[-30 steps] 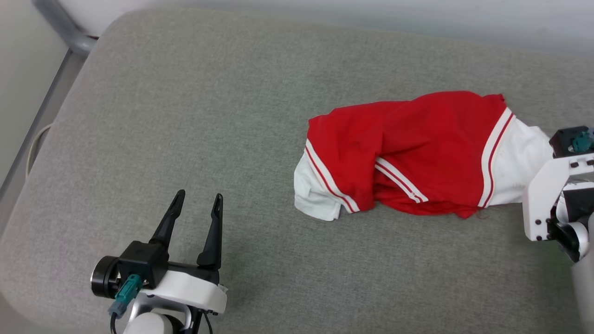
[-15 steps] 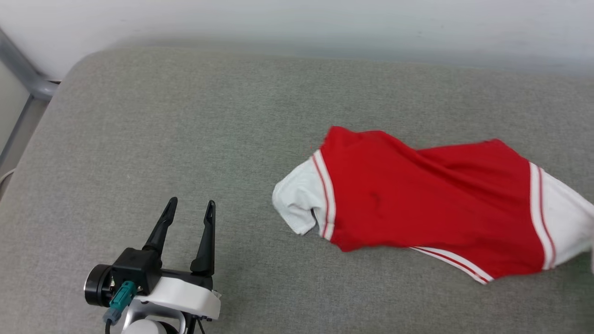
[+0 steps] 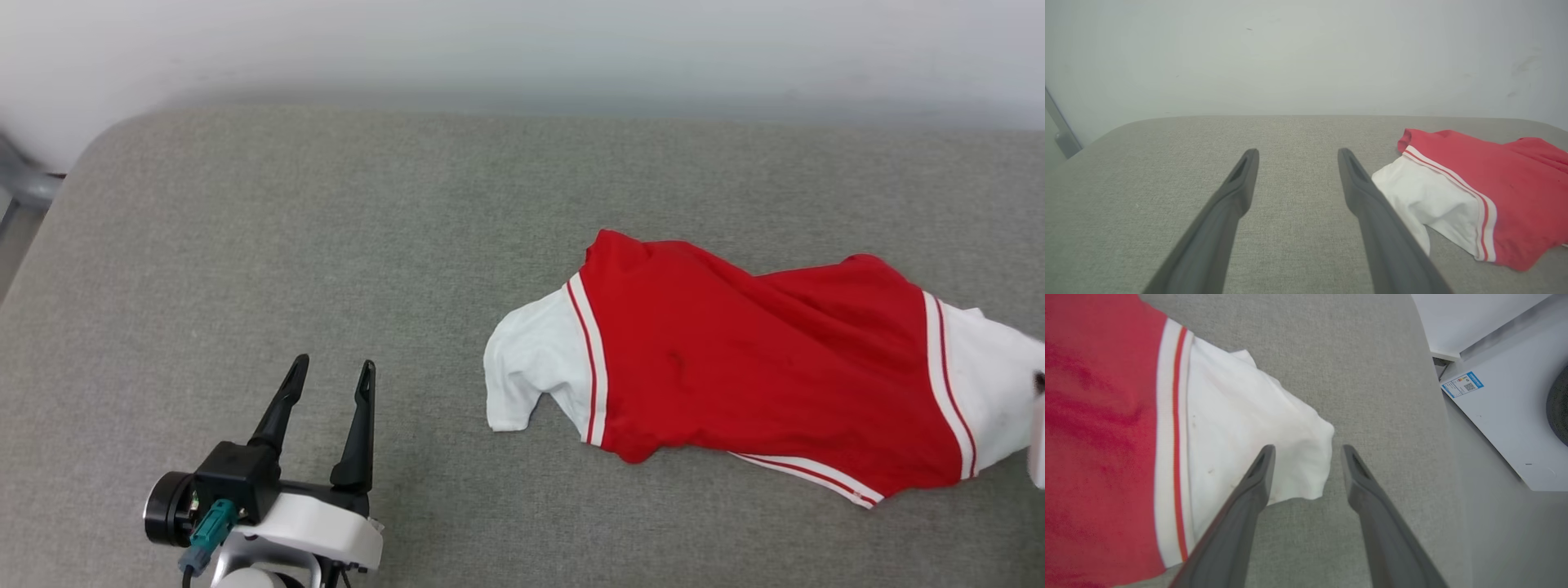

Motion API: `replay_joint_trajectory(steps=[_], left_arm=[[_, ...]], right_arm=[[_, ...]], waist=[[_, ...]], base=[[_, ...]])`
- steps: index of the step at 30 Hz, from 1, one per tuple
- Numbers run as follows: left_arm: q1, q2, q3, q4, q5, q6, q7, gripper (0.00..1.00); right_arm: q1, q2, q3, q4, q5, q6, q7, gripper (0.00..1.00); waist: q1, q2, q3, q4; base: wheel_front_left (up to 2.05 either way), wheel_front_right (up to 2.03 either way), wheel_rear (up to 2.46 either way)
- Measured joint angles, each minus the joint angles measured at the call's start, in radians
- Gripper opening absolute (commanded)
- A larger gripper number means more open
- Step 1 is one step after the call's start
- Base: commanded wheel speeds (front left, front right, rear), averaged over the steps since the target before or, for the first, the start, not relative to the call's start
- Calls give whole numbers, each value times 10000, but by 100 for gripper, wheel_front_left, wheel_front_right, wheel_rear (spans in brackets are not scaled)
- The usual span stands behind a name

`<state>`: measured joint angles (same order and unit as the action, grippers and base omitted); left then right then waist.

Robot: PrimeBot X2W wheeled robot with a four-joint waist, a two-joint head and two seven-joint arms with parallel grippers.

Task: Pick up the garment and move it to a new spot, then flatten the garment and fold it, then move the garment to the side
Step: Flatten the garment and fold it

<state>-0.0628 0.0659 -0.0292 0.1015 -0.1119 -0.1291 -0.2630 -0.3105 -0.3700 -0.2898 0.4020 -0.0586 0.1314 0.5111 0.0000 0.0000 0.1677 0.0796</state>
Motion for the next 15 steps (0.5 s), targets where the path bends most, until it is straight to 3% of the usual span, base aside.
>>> replay_joint_trajectory(steps=[10,15], left_arm=[[403,13,-25,-58,-326,0,0,100],[666,4,-268,-140,-184,0,0,100]], right_arm=[[106,652,878,-848,848,0,-3850,100],[1113,1607,807,-1689,1388,0,-5455,100]], waist=[[-1,0,-758,-737],[-1,0,-999,-1073]], base=[[0,0,0],[0,0,0]])
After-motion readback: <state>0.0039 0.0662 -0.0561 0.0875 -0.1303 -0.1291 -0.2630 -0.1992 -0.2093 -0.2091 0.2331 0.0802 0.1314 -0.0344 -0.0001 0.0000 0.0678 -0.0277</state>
